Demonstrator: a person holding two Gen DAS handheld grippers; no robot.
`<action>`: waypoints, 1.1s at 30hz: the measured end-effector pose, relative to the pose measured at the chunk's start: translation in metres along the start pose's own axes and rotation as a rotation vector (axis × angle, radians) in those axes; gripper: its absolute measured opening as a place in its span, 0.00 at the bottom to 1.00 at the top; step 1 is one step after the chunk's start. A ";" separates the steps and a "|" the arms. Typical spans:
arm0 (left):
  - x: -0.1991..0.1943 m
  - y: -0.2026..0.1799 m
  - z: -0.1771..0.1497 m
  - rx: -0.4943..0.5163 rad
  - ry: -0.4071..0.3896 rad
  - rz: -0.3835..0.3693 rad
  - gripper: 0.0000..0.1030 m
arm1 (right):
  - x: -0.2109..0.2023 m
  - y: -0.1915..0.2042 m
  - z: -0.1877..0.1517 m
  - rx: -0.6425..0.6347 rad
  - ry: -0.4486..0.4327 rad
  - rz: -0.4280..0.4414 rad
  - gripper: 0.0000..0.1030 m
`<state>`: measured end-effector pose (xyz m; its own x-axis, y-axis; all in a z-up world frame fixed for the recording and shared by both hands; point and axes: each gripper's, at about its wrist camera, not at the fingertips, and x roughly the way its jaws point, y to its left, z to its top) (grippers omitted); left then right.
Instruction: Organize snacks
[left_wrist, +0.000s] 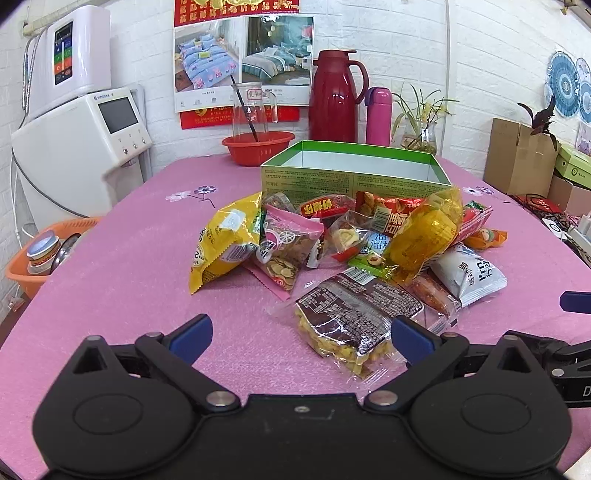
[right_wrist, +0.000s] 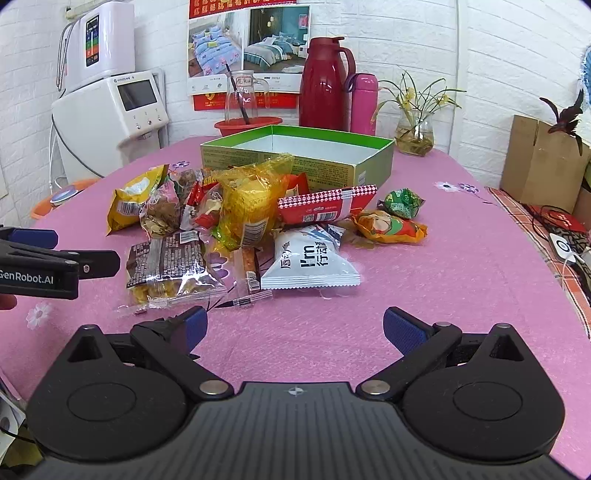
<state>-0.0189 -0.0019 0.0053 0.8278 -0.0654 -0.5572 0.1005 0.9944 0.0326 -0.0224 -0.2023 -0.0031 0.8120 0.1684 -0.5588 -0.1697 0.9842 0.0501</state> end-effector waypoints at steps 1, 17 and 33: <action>0.001 0.000 0.000 -0.001 0.002 -0.001 1.00 | 0.001 -0.001 0.000 0.000 0.002 0.002 1.00; 0.012 0.003 0.004 -0.007 0.020 -0.005 1.00 | 0.014 0.004 0.005 -0.015 0.026 0.030 1.00; 0.015 0.005 0.004 -0.013 0.022 -0.023 1.00 | 0.020 0.012 0.008 -0.058 0.012 0.078 1.00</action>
<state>-0.0036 0.0019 0.0001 0.8129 -0.0867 -0.5759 0.1123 0.9936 0.0090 -0.0037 -0.1871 -0.0066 0.7883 0.2434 -0.5651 -0.2642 0.9633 0.0464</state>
